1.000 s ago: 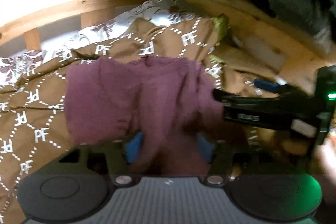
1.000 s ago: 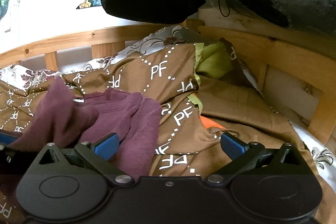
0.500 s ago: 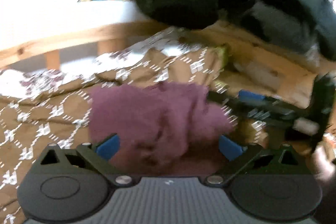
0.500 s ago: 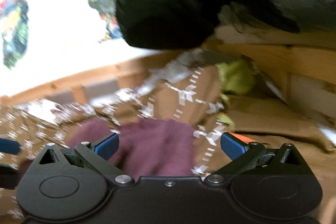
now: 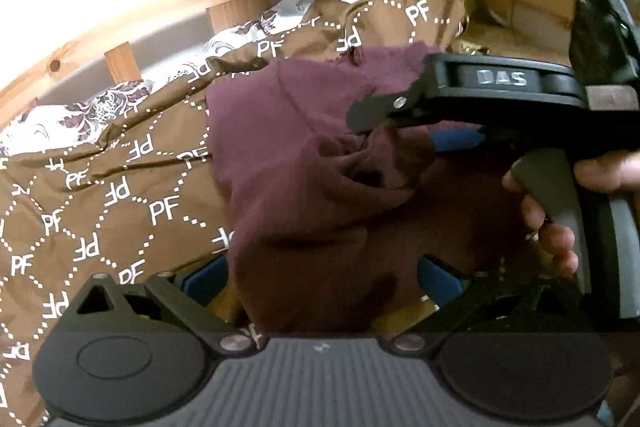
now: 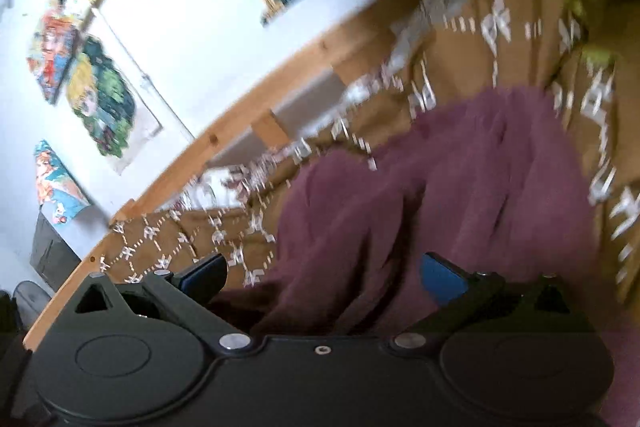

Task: Fold small clothes

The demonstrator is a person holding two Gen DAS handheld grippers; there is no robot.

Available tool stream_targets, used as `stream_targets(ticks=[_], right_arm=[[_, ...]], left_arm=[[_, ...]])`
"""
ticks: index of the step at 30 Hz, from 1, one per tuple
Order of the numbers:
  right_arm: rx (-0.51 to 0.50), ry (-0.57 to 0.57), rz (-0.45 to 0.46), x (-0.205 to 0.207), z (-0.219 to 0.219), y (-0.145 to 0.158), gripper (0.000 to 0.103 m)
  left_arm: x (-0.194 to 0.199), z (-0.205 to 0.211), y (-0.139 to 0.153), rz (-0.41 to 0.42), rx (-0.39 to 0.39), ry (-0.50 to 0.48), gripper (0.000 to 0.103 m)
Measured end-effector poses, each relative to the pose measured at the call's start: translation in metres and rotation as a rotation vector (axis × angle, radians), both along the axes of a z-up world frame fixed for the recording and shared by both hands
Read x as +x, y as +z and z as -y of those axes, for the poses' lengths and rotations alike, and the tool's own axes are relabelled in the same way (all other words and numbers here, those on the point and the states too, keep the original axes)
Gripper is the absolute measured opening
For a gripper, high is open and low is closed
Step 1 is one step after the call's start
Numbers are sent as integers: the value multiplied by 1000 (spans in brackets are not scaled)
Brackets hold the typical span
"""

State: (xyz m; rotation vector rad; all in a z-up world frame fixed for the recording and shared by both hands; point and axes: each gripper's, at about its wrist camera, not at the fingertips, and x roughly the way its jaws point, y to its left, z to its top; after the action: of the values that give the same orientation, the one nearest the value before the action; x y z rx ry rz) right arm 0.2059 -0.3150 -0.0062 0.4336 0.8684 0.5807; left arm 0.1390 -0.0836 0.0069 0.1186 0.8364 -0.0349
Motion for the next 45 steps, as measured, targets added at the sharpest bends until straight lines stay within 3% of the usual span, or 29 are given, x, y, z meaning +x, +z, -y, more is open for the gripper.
stream_targets(ticks=[2,6,9,12,13,16,19,22,30,34,39,45], right_arm=[[-14,-6,-49,4,-5,-9,102],[9,-19,-54,3,-8,-15,102],[87,-56,-82,8,-4,-17,103],[135,-105,-112,16,2,-19,98],[130,-120,-112,17,3,-19,89],[11,-145,-98,18,2,-17,62],[-80,-132,-89,15,-2,-19,36],[-101,-105,-63,13,-6,-15,19],[-202,-51,198,-8,-7,24,13],[-244,-55,286,-15,-1,45,13],[-326,-81,324,-26,16,56,13],[-371,-164,268,-25,47,59,12]], left_arm=[[-1,1,-1,3,5,1,102],[-2,2,-1,16,-20,-10,98],[-1,7,-2,16,30,-18,88],[1,8,-4,20,71,6,71],[2,7,-4,24,78,18,62],[2,7,-2,36,80,21,50],[-1,13,-3,51,102,-6,43],[-3,19,-4,58,108,-29,39],[-11,37,3,92,22,-130,33],[-10,52,4,104,-7,-201,33],[-2,67,0,89,-60,-259,33],[1,81,-4,90,-65,-307,34]])
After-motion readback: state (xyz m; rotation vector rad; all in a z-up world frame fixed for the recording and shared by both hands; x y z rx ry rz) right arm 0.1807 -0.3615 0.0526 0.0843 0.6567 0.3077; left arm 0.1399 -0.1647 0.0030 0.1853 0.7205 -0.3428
